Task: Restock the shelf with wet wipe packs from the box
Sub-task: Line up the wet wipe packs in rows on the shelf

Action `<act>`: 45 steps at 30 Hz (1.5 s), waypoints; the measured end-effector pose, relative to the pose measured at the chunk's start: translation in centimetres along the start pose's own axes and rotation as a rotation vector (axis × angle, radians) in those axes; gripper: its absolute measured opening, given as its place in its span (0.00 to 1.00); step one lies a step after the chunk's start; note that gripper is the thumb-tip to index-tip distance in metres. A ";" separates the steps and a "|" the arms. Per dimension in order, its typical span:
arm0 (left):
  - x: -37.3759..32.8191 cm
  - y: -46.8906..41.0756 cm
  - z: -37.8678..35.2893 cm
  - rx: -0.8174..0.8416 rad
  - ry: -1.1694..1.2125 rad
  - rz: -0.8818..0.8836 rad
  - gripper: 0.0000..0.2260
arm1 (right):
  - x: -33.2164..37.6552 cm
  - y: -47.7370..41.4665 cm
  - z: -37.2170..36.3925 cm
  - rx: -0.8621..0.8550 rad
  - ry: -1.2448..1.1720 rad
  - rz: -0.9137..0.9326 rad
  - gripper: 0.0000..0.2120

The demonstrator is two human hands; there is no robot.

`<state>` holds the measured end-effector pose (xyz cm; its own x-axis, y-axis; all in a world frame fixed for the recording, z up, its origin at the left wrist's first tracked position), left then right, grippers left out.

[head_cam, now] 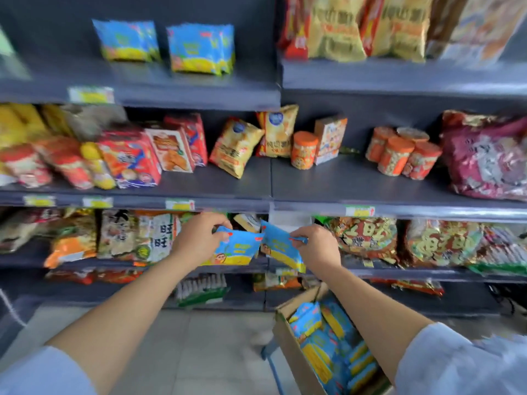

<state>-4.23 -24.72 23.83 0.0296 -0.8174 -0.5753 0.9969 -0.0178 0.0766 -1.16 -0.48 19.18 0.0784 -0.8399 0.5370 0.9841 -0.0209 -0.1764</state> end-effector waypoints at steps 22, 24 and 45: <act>13.7 -4.2 32.6 -0.156 0.324 -0.020 0.08 | 33.6 -15.3 -0.3 -0.272 -0.169 0.494 0.06; 13.5 -4.9 34.0 -0.168 0.376 -0.029 0.07 | 35.2 -16.8 0.5 -0.306 -0.182 0.506 0.06; 9.2 -24.8 42.0 -0.186 0.617 -0.069 0.07 | 38.9 -41.2 2.4 -0.327 -0.238 0.477 0.03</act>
<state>-31.74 -56.02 50.87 -0.0538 -0.3361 -0.9403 0.9924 0.0865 -0.0877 -38.26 -30.98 49.26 0.5675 -0.6545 0.4996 0.7355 0.1301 -0.6650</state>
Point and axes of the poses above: each hand's wrist, its own y-axis away from the middle knuckle, its own z-axis out of the back of the hand, x = y × z, the point moved 1 cm from there along -y, towards the middle knuckle, and after that the axes turned 13 degrees about z, right-handed, at the moved point
